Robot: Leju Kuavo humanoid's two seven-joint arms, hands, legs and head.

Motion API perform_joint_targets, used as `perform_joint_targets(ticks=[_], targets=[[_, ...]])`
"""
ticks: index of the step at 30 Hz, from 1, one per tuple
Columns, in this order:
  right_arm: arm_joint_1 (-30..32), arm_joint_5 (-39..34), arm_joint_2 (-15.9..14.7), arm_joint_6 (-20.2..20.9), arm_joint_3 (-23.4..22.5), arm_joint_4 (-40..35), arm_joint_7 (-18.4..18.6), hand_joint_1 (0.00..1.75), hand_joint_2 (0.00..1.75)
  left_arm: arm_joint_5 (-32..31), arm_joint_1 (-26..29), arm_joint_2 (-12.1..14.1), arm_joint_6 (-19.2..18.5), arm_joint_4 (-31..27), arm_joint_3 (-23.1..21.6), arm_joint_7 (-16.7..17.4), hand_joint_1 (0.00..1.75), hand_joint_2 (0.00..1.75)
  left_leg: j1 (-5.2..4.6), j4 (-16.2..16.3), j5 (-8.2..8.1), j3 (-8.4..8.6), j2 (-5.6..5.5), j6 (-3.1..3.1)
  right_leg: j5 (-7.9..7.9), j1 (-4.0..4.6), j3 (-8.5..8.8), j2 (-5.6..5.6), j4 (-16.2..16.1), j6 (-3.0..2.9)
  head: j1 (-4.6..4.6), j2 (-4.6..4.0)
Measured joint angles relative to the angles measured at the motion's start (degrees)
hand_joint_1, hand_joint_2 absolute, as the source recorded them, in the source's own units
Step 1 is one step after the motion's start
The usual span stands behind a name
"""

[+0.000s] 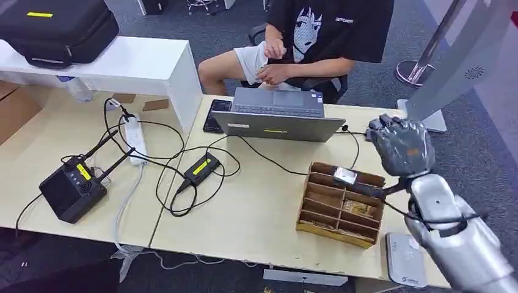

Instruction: Pass the card to the sensor for recognition and then transmit it.

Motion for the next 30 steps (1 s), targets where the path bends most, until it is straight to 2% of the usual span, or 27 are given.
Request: perform_joint_targets(ticks=[2, 4, 8, 11, 13, 15, 19, 24, 27, 30], targets=[[10.9, 3.2, -0.9, -6.2, -1.9, -8.5, 2.8, 1.75, 1.75, -0.5, 0.0, 0.0, 0.0, -0.6, 0.2, 2.3, 0.00, 1.75, 0.00, 0.0, -0.12, 0.04, -0.07, 0.09, -0.13, 0.01, 0.08, -0.10, 0.0, -0.04, -0.09, 0.00], [20.5, 6.3, -0.7, -9.7, -3.8, -15.3, 4.3, 1.75, 1.75, -1.1, 0.1, 0.0, 0.0, -1.4, 0.3, 4.3, 0.00, 1.75, -0.01, 0.0, -0.24, 0.05, -0.11, -0.01, -0.26, 0.01, 0.08, -0.13, 0.0, -0.15, -0.13, 0.00], [35.1, 5.5, 3.4, -10.4, -6.8, -26.7, 5.9, 1.75, 1.75, -3.0, 0.1, 0.0, 0.0, -2.9, 0.3, 9.0, 0.00, 1.75, 0.04, -0.1, -0.38, 0.17, -0.05, -0.19, -0.49, 0.06, 0.10, -0.09, 0.0, -0.27, -0.15, 0.00], [42.8, -2.3, 6.2, -10.2, -8.9, -31.6, 4.1, 1.75, 1.75, -4.5, 0.1, 0.0, 0.0, -3.9, 0.3, 12.8, 0.00, 1.75, 0.05, -0.1, -0.42, 0.29, -0.01, -0.21, -0.55, 0.06, 0.10, -0.09, 0.0, -0.31, -0.13, 0.00], [47.3, -7.6, 6.5, -9.5, -9.9, -32.4, 3.6, 1.75, 1.75, -5.1, 0.1, 0.0, 0.0, -4.4, 0.3, 13.9, 0.00, 1.75, 0.04, -0.1, -0.45, 0.31, -0.02, -0.20, -0.59, 0.06, 0.13, -0.10, 0.0, -0.35, -0.09, 0.00], [51.4, -12.4, 6.5, -6.5, -11.6, -32.6, 4.6, 1.75, 1.75, -5.3, 0.1, 0.0, 0.0, -4.6, 0.3, 14.5, 0.00, 1.75, 0.02, -0.1, -0.46, 0.30, 0.02, -0.18, -0.58, 0.04, 0.15, -0.09, 0.0, -0.34, -0.11, 0.00], [57.0, -17.2, 5.9, 1.5, -17.3, -31.9, 9.0, 1.75, 1.75, -5.2, 0.1, 0.0, 0.0, -4.8, 0.3, 14.3, 0.00, 1.75, -0.05, -0.1, -0.48, 0.33, 0.06, -0.13, -0.54, -0.02, 0.17, -0.05, 0.0, -0.28, -0.09, 0.00], [58.5, -17.8, 6.0, 6.5, -21.8, -29.8, 11.3, 1.75, 1.75, -4.4, 0.1, 0.0, 0.0, -4.8, 0.3, 13.2, 0.00, 1.75, -0.05, -0.1, -0.48, 0.42, 0.14, -0.12, -0.51, -0.03, 0.21, 0.05, 0.0, -0.26, -0.09, 0.00], [57.7, -15.5, 6.6, 7.9, -24.4, -27.3, 12.8, 1.75, 1.75, -4.0, 0.1, 0.0, 0.0, -4.8, 0.3, 12.6, 0.00, 1.75, -0.05, -0.1, -0.48, 0.48, 0.17, -0.12, -0.51, -0.02, 0.24, 0.12, 0.0, -0.26, -0.11, 0.00], [56.2, -13.4, 8.0, 7.6, -26.5, -24.6, 12.7, 1.75, 1.75, -3.8, 0.1, 0.0, 0.0, -4.8, 0.3, 12.4, 0.00, 1.75, -0.05, -0.1, -0.48, 0.52, 0.20, -0.12, -0.51, -0.02, 0.26, 0.18, 0.0, -0.26, -0.11, 0.00]])
